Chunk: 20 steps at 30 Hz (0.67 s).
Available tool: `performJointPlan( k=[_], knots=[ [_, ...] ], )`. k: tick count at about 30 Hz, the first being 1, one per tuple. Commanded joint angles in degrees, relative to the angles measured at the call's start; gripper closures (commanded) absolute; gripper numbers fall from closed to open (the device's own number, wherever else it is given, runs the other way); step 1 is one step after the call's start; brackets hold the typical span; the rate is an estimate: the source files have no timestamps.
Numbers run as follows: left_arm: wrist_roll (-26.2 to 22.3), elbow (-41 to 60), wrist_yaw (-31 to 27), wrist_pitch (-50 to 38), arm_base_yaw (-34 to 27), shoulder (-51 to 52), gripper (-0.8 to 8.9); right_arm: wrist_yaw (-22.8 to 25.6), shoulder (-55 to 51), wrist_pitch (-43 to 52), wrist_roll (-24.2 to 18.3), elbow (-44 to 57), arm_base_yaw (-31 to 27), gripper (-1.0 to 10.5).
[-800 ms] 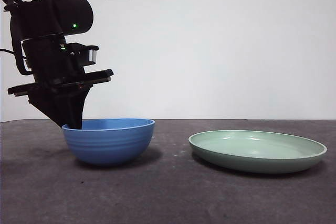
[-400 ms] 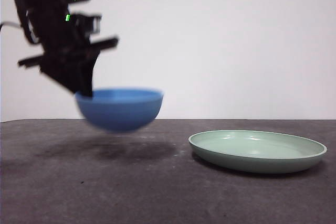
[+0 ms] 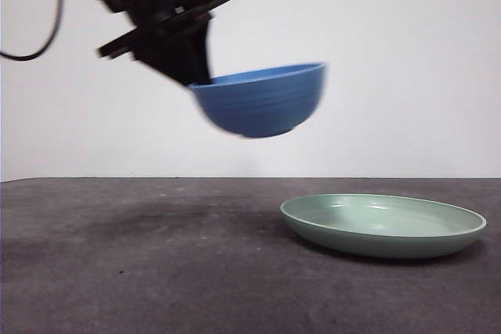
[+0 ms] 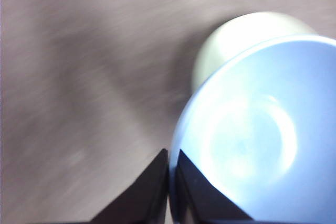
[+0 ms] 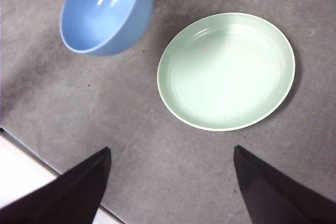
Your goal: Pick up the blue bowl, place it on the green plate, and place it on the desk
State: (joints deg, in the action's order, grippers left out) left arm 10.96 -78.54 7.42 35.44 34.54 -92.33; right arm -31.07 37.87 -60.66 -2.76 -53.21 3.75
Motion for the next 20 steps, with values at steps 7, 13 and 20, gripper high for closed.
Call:
performJointPlan(
  k=[7, 13, 20],
  knots=[
    [1.9, -11.8, 0.1, -1.2, 5.0, -11.6, 7.99, 0.1, 0.3, 0.4, 0.9, -1.1, 0.2, 5.7],
    [1.8, -18.7, 0.1, -0.8, 7.0, -20.5, 7.99, 0.3, 0.3, 0.4, 1.3, -1.1, 0.2, 5.7],
    [1.7, -23.3, 0.0, -0.9, 8.2, -28.6, 7.99, 2.2, 0.3, 0.2, 1.3, -1.1, 0.2, 5.7]
  ],
)
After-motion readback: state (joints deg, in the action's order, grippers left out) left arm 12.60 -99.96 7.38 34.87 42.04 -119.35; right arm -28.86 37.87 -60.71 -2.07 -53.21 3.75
